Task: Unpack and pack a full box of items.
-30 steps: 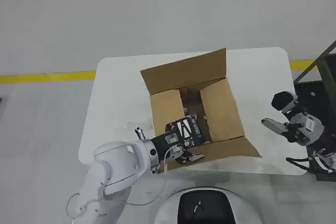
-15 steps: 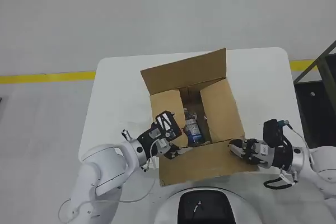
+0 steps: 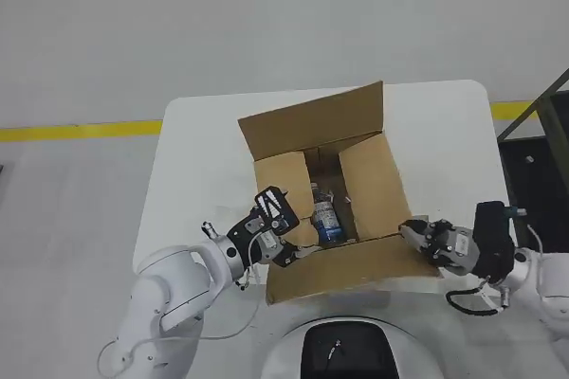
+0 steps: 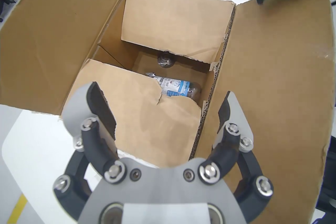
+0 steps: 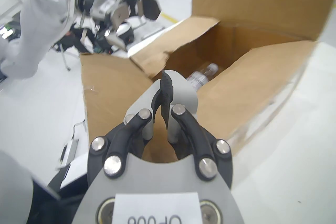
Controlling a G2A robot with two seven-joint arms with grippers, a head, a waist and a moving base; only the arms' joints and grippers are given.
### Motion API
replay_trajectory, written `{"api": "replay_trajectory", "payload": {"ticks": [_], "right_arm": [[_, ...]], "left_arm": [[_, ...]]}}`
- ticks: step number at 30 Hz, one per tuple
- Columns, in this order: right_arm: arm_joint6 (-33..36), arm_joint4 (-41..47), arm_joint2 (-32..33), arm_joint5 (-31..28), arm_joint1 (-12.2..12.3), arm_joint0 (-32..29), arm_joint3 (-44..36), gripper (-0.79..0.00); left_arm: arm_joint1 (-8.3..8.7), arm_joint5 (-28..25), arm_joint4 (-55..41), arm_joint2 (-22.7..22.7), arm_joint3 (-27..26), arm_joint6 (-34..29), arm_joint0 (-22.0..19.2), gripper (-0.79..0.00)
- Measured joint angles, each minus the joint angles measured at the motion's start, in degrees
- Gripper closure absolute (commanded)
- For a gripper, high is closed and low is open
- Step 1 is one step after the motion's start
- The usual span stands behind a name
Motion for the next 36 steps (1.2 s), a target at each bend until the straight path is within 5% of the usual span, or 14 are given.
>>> {"api": "replay_trajectory", "payload": {"ticks": [4,10,25,36], "right_arm": [[-10.03,-3.88,3.59,9.2,-0.68,-3.11,2.88,0.0],[-12.51,-9.5,-0.59,16.31,-1.51,-2.18,8.78,0.0],[-11.29,-16.48,-14.37,11.73,-3.03,1.38,11.79,0.0],[-18.24,-16.85,-10.35,14.31,-3.08,-3.23,6.49,0.0]], "left_arm": [[0.0,0.0,0.0,0.0,0.0,0.0,0.0,-0.785],[0.0,0.0,0.0,0.0,0.0,0.0,0.0,-0.785],[0.15,2.05,1.79,-0.5,-0.08,2.0,0.71,-0.785],[0.04,10.86,5.06,1.87,-0.4,1.17,-0.49,-0.785]]}}
